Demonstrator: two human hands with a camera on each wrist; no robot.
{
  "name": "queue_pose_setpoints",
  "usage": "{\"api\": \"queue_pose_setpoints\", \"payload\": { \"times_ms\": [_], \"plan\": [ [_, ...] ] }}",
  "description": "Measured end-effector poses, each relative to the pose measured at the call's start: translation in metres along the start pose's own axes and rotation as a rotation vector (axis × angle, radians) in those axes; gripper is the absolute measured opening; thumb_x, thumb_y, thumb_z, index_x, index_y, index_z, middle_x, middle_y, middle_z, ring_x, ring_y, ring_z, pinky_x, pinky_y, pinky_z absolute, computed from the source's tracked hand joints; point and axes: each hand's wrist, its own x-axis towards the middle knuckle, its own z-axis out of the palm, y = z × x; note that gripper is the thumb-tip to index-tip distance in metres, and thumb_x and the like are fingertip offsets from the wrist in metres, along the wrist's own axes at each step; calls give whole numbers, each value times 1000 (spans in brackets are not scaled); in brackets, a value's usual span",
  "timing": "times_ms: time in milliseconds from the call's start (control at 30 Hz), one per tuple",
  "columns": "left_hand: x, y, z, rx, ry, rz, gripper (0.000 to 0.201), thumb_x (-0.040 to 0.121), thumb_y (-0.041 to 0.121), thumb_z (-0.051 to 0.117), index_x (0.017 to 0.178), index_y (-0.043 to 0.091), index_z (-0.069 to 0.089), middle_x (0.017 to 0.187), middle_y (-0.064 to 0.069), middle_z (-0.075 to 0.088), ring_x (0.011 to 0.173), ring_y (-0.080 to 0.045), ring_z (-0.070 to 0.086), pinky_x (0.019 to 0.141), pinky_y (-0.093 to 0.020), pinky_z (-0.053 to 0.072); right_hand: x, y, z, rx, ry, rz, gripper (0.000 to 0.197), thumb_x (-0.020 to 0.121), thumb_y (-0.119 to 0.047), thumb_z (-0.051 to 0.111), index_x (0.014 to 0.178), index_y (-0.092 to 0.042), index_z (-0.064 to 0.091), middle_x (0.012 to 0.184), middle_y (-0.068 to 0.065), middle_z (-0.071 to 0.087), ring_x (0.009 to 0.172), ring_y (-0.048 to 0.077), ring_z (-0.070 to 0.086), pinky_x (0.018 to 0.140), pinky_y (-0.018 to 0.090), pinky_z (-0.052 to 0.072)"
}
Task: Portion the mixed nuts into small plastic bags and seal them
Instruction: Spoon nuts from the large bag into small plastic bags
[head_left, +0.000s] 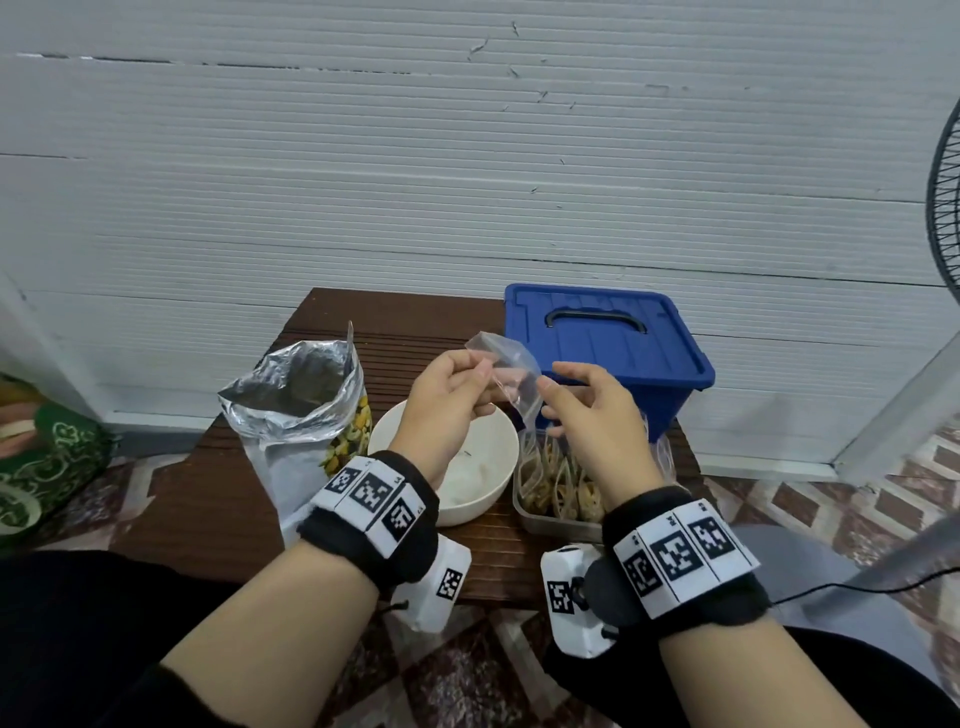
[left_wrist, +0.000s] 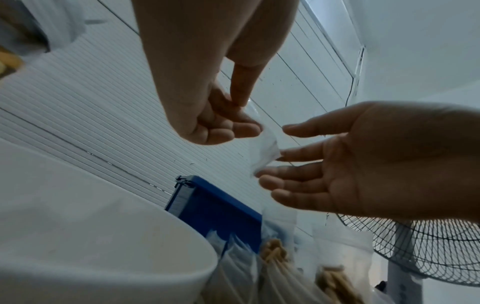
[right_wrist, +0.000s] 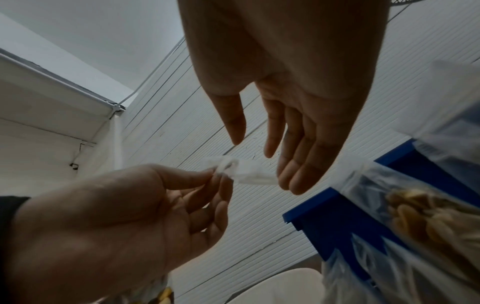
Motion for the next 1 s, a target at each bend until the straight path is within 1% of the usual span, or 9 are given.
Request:
{"api": "queue_pose_setpoints", "payload": {
  "times_ms": [100, 200, 333, 400, 500, 633, 800, 900, 1000],
  "plan": [
    [-5, 1, 1, -42, -40, -4, 13, 101, 11, 45, 107, 8, 56, 103, -11, 73, 82, -14, 67, 77, -26, 51, -1, -1, -1, 136, 26, 62, 29, 89, -27, 65, 115, -26, 52, 95, 2, 66, 93, 20, 67, 80, 35, 58],
    [-8, 3, 0, -67, -82, -17, 13, 100, 8, 45, 104, 9, 57, 99, -10, 74, 85, -17, 69, 79, -29, 50, -2, -2, -4, 231, 43, 90, 29, 89, -13, 66, 113, -21, 52, 91, 10, 67, 78, 20, 67, 62, 26, 56],
    [-9, 12, -1, -120, -46, -62, 28, 92, 33, 56, 96, 7, 67, 89, -10, 73, 80, -17, 65, 76, -28, 48, 0, 0, -9, 185, 47, 62, 33, 86, -6, 66, 114, -21, 55, 88, 13, 69, 76, 24, 67, 71, 34, 55],
    [-6, 14, -3, -92, -21, -83, 42, 83, 47, 61, 97, 8, 70, 83, -4, 72, 79, -16, 63, 74, -28, 48, -1, -1, -10, 135, -6, 23, 36, 85, -7, 68, 115, -22, 55, 83, 9, 68, 74, 19, 65, 71, 30, 52],
    [-2, 12, -6, -2, 12, -76, 32, 84, 42, 67, 92, 11, 72, 78, 2, 70, 77, -12, 63, 71, -25, 47, -2, -3, -9, 65, -63, -28, 38, 84, -7, 70, 115, -23, 55, 72, 0, 63, 68, 10, 62, 67, 20, 47],
    [0, 9, -10, -14, 80, -41, 13, 87, 24, 68, 90, 12, 69, 79, 2, 70, 71, -6, 64, 63, -18, 50, -3, -5, -8, 39, -66, -49, 38, 84, -8, 70, 116, -22, 54, 74, 1, 65, 70, 10, 63, 66, 16, 49],
    [0, 8, -10, 8, 112, -43, 4, 91, 21, 64, 93, 17, 63, 80, 6, 70, 71, -4, 64, 67, -21, 49, -3, -6, -7, 41, -51, -39, 38, 84, -8, 70, 116, -23, 53, 77, 6, 66, 69, 13, 63, 71, 28, 54],
    [0, 10, -9, 98, 125, -6, 31, 85, 27, 71, 112, 20, 59, 100, 6, 68, 92, -4, 63, 79, -23, 47, -3, -6, -9, 37, -19, -35, 38, 85, -8, 69, 116, -22, 53, 82, 11, 67, 69, 14, 62, 74, 31, 55],
    [0, 12, -12, 489, 28, 236, 72, 66, 44, 82, 129, 33, 49, 127, 19, 51, 118, 1, 46, 97, -17, 37, -3, -7, -12, 30, -3, -44, 38, 85, -9, 68, 116, -23, 52, 82, 9, 69, 72, 15, 64, 77, 35, 56]
  ]
}}
